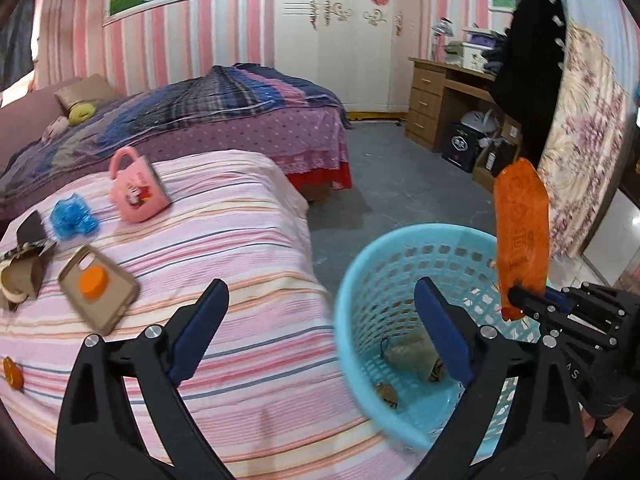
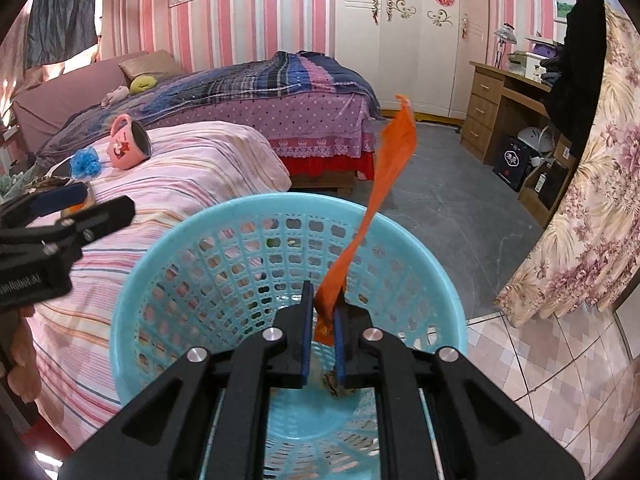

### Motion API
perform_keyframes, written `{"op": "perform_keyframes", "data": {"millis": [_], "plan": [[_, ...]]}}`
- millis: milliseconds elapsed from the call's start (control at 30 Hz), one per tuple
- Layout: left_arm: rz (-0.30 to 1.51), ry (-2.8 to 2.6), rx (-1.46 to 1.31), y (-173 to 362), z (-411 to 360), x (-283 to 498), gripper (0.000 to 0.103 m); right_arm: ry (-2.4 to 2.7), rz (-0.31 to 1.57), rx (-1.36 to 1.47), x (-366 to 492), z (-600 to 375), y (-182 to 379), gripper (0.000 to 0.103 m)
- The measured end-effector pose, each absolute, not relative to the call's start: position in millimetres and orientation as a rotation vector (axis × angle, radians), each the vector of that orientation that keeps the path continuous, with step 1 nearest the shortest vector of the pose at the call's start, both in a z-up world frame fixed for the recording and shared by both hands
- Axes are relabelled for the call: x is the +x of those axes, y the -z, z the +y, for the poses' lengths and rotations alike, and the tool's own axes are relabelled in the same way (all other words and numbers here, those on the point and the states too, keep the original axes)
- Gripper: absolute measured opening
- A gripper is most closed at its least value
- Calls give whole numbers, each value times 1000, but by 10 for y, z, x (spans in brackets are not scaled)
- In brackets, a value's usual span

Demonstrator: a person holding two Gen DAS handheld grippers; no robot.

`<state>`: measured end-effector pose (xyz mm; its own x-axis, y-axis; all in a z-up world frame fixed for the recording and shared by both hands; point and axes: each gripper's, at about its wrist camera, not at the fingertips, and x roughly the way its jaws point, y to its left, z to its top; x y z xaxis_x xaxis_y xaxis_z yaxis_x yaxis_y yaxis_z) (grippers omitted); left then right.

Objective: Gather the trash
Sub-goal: 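Open both grippers to drop the bag and wrapper into the basket, then move the left gripper to the orange peel and close on it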

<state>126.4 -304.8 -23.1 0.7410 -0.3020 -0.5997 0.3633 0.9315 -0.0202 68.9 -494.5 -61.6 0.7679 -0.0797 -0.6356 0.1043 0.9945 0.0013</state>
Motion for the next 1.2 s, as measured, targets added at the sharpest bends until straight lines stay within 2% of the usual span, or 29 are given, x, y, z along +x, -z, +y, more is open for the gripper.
{"op": "perform_keyframes", "data": {"millis": [200,233,267,300,333,433,533,700,1200], "plan": [[615,297,79,119,-2692,1241,94,88,703,27,779,-4774,611,11],[612,286,75,100,-2628,1235,95,89,703,28,785,-4764,606,18],[611,274,69,77,-2544,1230,95,96,700,28,791,-4744,603,40],[611,267,65,65,-2492,1229,96,108,683,20,790,-4702,586,53],[610,257,57,46,-2414,1224,96,115,672,9,789,-4663,565,70],[600,233,50,7,-2225,1186,97,124,672,6,821,-4586,546,73],[584,197,54,-39,-2026,1165,97,153,658,13,842,-4520,524,86],[568,151,31,-103,-1665,1129,97,172,627,37,889,-4395,462,93],[558,-19,20,-51,-463,1075,98,128,596,-81,1128,-3480,356,98]]}}
